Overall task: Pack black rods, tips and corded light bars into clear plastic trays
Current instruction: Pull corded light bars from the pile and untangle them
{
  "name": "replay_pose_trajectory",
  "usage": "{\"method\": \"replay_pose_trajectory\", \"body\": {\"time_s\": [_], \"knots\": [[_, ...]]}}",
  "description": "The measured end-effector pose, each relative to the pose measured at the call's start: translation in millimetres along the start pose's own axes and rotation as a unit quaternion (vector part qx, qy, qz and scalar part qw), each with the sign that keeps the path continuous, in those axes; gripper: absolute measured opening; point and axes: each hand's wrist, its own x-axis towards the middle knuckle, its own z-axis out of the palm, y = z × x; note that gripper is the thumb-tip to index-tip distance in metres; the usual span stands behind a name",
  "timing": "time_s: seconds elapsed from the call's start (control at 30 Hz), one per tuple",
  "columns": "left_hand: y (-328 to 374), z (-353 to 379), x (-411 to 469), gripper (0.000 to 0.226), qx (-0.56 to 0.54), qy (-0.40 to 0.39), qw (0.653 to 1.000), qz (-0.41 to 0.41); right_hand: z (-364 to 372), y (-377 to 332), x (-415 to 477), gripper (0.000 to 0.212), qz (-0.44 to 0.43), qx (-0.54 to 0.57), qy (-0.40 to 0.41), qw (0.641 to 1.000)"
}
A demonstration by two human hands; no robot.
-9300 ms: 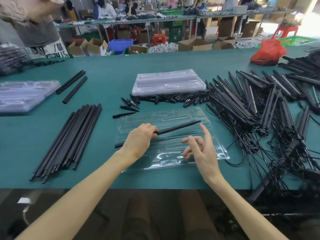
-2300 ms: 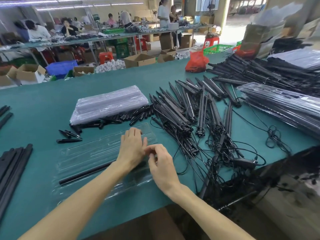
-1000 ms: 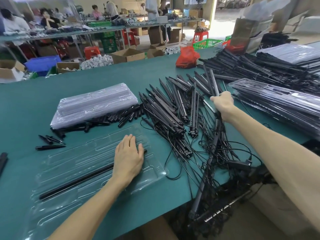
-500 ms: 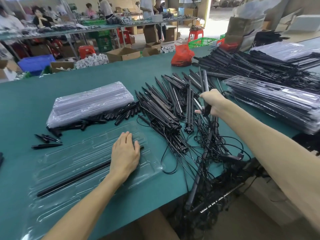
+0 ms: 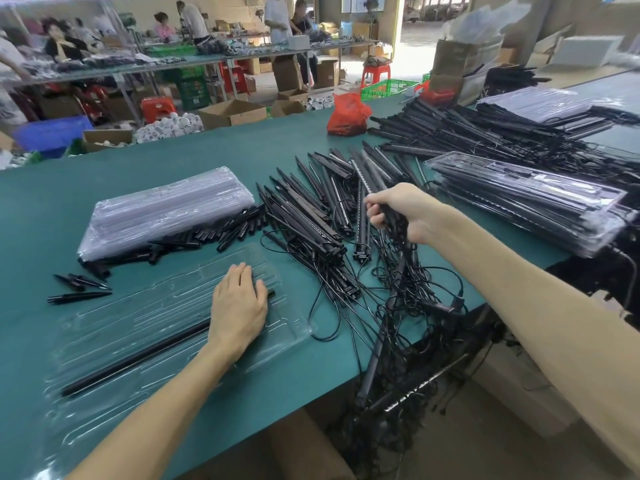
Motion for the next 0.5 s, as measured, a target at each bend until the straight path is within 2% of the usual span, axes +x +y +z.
{"method": "replay_pose_trajectory", "body": {"time_s": [0.13, 0.3, 0.37, 0.5], "knots": [[1, 0, -2, 0.046, -0.003, 0.023, 1.0, 0.021, 21, 8, -13, 0.004, -0.051, -0.107, -0.064, 0.991], [11, -5, -5, 0.022, 0.028, 0.119, 0.979, 0.164, 47, 10, -24, 0.015, -0.133, -0.238, -0.151, 0.95], [12, -10, -6, 0.014, 0.0, 0.154, 0.968, 0.199, 56, 14, -29, 0.019, -0.16, -0.343, -0.18, 0.908], [12, -27, -5, 0.016, -0.113, 0.222, 0.956, 0.156, 79, 49, -34, 0.017, -0.197, -0.533, -0.22, 0.793]]}}
